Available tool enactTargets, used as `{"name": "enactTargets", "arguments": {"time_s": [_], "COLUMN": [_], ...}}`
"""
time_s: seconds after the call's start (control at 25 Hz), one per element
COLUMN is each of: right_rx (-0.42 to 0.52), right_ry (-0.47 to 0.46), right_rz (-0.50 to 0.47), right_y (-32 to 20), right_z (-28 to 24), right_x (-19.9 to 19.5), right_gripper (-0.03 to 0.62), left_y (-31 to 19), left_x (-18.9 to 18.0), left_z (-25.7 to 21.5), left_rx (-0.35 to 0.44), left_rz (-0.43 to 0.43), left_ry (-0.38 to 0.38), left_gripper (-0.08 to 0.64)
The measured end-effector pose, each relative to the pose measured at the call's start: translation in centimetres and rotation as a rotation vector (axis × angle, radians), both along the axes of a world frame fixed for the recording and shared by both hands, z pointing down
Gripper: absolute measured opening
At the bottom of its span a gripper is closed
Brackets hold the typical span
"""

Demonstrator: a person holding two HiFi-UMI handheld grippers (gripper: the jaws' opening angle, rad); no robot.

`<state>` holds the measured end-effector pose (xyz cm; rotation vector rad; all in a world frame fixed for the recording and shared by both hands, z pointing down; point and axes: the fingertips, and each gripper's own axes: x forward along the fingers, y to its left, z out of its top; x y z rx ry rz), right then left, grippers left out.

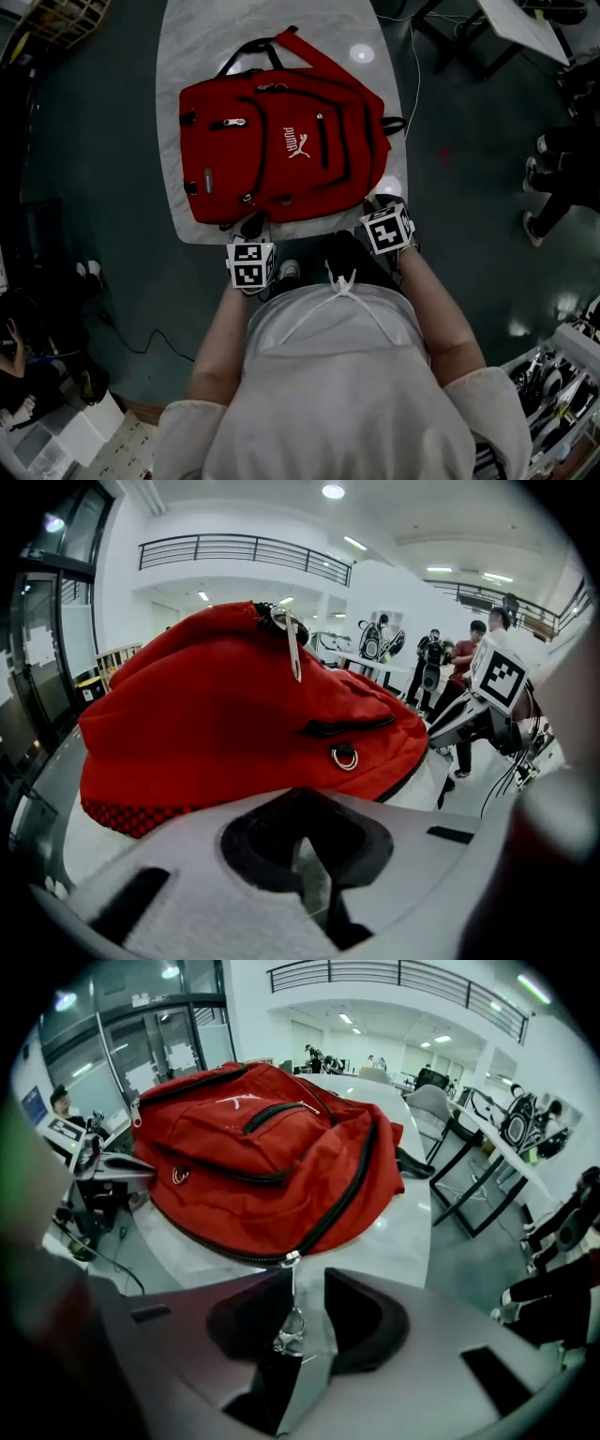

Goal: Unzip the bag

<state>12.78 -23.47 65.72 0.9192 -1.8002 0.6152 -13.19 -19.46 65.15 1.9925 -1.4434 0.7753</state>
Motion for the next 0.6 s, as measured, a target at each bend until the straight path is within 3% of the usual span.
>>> {"name": "enactTargets", "arguments": {"time_s": [0.04,0.28,0.4,0.6], "right_rx": [0.014,0.065,0.086,0.17], "right_ry": [0.004,-0.058,-0.094,-0.184], "right_rz": [-0.001,0.057,0.105,0.091], "right_y": [-0.1,0.1,0.0,-2.5], "right_z": [-0.2,-2.3,-3.7,-8.6], "right_x": [-0.1,-0.7,-0.7,-3.4], "right_gripper": [0.097,0.098,0.098,0.098], "left_y": [0.0,-0.1,-0.7,-2.9], "left_x": [0.0,0.4,0.9,3.1], "left_z": [0.0,-1.8,-4.3,-10.2], "left_rx": [-0.005,-0.018,0.036,0.167], "left_rz": [-0.005,0.029,0.043,0.098], "left_ry": [0.003,-0.011,0.02,0.077], "left_gripper": [0.02,0.02,0.02,0.02]}}
